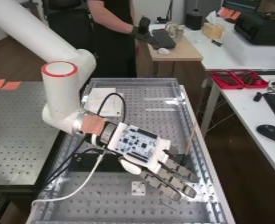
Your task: Grab the drill bit and place it in the clear container
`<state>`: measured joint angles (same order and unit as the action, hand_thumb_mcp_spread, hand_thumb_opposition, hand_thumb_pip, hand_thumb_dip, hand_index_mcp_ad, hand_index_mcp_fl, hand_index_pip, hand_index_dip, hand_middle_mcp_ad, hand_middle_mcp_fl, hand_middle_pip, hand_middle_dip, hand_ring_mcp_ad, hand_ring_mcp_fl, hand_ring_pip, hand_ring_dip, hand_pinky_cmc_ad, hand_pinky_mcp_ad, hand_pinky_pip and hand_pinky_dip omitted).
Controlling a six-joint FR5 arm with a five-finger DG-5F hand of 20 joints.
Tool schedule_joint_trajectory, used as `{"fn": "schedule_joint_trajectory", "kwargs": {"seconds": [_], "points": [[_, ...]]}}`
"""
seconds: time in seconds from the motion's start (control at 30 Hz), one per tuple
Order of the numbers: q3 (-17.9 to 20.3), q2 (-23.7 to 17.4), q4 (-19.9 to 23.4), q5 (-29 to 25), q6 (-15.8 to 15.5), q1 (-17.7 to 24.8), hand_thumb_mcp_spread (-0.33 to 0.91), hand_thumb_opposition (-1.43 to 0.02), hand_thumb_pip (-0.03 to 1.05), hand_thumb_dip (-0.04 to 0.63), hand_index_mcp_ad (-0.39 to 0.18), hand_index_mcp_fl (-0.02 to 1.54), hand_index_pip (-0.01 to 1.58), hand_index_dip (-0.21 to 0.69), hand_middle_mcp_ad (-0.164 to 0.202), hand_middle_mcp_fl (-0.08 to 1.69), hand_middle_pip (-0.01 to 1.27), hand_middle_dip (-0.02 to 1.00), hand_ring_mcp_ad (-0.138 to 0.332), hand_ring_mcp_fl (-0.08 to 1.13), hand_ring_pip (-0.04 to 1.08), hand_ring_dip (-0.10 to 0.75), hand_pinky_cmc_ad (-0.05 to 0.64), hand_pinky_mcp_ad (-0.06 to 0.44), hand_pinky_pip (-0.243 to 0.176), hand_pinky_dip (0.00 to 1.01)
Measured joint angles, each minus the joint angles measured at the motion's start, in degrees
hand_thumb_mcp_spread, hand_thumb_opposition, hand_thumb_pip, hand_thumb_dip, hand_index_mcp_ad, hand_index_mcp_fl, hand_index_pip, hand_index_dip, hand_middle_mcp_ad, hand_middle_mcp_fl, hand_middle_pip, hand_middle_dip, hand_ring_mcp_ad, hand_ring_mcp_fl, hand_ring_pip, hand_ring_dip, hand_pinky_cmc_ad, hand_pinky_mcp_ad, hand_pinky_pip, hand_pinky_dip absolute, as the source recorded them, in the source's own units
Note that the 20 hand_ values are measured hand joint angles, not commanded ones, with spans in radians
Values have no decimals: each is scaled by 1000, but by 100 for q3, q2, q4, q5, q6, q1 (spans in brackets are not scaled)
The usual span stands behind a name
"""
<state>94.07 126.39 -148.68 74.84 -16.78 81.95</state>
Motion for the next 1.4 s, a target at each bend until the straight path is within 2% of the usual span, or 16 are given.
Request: {"fn": "schedule_joint_trajectory", "kwargs": {"seconds": [0.07,0.13,0.4,0.47,0.97,1.03,1.4], "points": [[14,-2,38,-17,-6,2,524,-939,567,290,-166,693,1222,106,96,284,138,157,166,51,99,-21,265,147,-91,180],[32,-5,69,-46,-11,3,550,-941,494,290,-166,757,1197,106,93,295,138,157,166,45,99,-21,265,147,-91,180],[65,-13,133,-43,-56,12,567,-946,482,283,-166,822,1115,106,93,328,138,157,166,66,101,-21,302,147,-91,180],[66,-16,147,-40,-57,13,583,-953,449,283,-166,848,1079,106,94,326,138,157,164,72,106,-21,302,147,-91,180],[111,-105,242,-27,-136,24,600,-960,433,283,-159,899,1031,106,93,346,133,157,164,82,103,-21,312,145,-93,176],[147,-127,332,-34,-134,25,600,-960,433,283,-155,897,1025,106,93,363,136,164,164,86,103,-21,312,148,-75,180],[195,-288,354,-51,-193,54,604,-956,433,283,-155,894,1026,106,93,367,138,173,164,94,106,-19,328,148,-75,180]]}}
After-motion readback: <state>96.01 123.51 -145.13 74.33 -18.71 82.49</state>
